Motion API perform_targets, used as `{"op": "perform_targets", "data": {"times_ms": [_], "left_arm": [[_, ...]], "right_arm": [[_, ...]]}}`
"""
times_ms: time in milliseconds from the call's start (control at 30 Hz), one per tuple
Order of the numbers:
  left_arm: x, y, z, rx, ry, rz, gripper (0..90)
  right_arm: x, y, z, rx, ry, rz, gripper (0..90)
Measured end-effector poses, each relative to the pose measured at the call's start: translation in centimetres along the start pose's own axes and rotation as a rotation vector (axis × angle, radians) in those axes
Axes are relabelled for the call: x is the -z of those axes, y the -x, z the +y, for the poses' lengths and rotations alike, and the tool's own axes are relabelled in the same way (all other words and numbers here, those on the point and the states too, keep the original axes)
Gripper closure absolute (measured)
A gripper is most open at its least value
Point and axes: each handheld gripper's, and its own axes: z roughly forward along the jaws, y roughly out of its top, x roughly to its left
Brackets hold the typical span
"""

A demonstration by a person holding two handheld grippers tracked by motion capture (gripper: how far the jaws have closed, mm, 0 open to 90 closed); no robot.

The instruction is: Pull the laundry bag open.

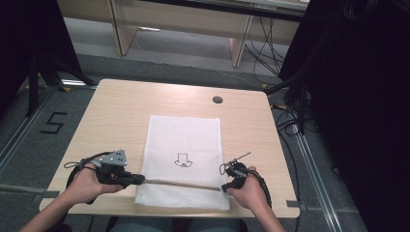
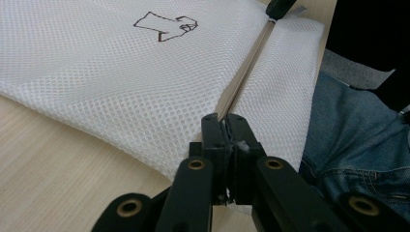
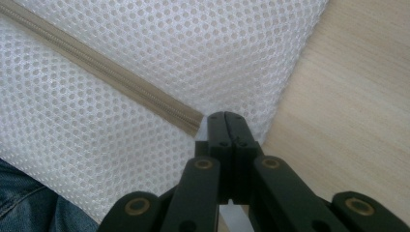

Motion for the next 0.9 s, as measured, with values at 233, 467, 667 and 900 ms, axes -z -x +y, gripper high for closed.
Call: {"op": "perform_targets", "data": {"times_ms": [233, 467, 667, 900], "left_arm": [[0.04, -0.02, 0.01, -0.002, 0.001, -0.002, 87.4], [0.08, 0.11, 0.01, 0.021, 0.011, -0.006, 87.4], [0.58, -0.32, -0.30, 0.030, 0.007, 0.010, 87.4], [0.88, -0.47, -0.64, 0.022, 0.011, 0.011, 87.4]], "right_arm": [[-0.04, 0.01, 0.01, -0.003, 0.000, -0.002, 90.0], [0.00, 0.01, 0.02, -0.006, -0.004, 0.009, 90.0], [-0.06, 0.02, 0.02, -0.003, -0.003, -0.005, 90.0], [0.05, -0.03, 0.14, -0.014, -0.028, 0.000, 90.0]]}}
